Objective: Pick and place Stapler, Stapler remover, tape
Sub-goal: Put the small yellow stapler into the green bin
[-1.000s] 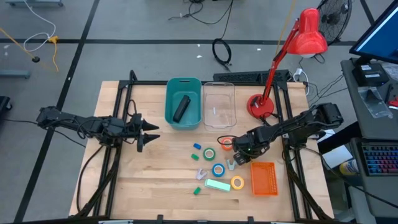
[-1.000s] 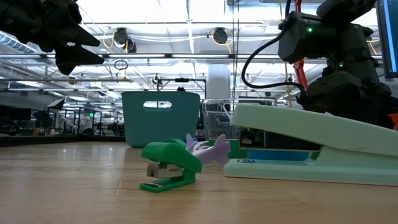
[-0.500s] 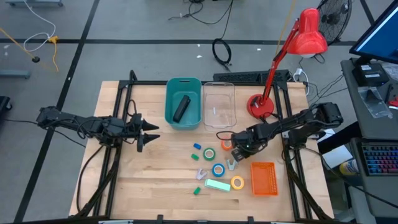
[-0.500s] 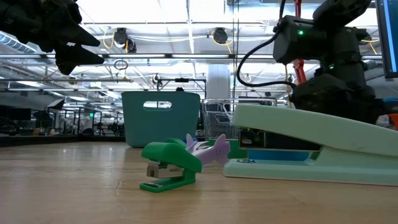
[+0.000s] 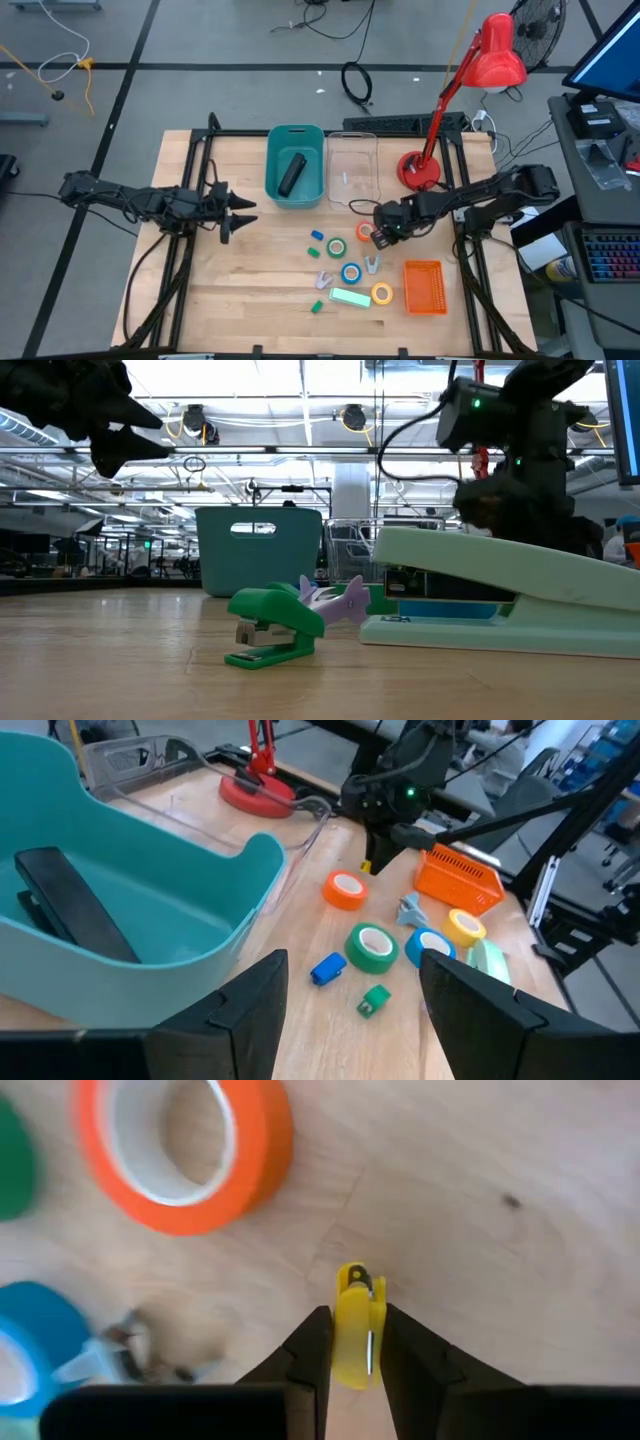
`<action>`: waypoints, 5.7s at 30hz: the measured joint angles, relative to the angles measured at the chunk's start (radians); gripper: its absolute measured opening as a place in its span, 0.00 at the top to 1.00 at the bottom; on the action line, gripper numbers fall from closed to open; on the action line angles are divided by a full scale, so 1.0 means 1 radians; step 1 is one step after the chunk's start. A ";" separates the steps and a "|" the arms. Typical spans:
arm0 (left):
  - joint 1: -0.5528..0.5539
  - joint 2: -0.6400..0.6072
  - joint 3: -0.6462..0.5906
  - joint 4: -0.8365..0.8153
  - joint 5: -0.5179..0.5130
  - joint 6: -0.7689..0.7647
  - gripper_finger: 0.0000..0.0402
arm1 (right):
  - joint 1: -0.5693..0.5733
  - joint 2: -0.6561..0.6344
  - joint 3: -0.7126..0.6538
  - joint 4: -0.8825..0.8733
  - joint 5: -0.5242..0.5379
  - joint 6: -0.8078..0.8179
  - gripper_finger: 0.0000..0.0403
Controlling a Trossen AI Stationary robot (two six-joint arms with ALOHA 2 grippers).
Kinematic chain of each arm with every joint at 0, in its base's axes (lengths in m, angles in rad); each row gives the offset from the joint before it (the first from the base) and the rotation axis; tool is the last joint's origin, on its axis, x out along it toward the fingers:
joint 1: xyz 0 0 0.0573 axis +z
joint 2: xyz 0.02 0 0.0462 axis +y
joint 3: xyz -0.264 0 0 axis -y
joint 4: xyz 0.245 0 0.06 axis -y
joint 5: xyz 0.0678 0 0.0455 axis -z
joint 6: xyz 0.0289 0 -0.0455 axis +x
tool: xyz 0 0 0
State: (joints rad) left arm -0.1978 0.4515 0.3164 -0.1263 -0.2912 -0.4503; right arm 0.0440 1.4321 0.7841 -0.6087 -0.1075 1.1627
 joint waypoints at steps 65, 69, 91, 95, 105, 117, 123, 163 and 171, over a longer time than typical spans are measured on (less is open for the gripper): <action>-0.001 0.757 0.264 0.761 0.034 -0.083 0.43 | -0.045 0.132 0.160 1.249 -0.182 -0.271 0.85; -0.001 0.810 0.367 0.641 0.077 -0.019 0.43 | -0.045 0.132 0.160 1.247 -0.186 -0.265 0.85; 0.008 0.839 0.418 0.541 0.116 -0.082 0.43 | -0.062 0.132 0.159 1.296 -0.237 -0.253 0.85; 0.008 0.839 0.418 0.540 0.125 -0.081 0.43 | -0.064 0.132 0.159 1.300 -0.238 -0.240 0.85; 0.027 0.859 0.418 0.556 0.130 -0.098 0.43 | -0.064 0.132 0.159 1.297 -0.235 -0.232 0.85; 0.049 0.898 0.425 0.599 0.163 -0.129 0.43 | -0.064 0.133 0.159 1.299 -0.230 -0.224 0.85; 0.062 0.926 0.455 0.596 0.196 -0.130 0.43 | -0.063 0.132 0.159 1.296 -0.233 -0.224 0.85; 0.067 0.938 0.457 0.629 0.201 -0.116 0.73 | -0.063 0.131 0.159 1.268 -0.238 -0.206 0.85; 0.067 0.938 0.457 0.624 0.202 -0.116 0.73 | -0.063 0.131 0.159 1.266 -0.240 -0.206 0.85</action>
State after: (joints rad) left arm -0.1310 1.3895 0.7738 0.4973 -0.0895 -0.5663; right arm -0.0189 1.5627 0.9436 0.6571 -0.3474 0.9568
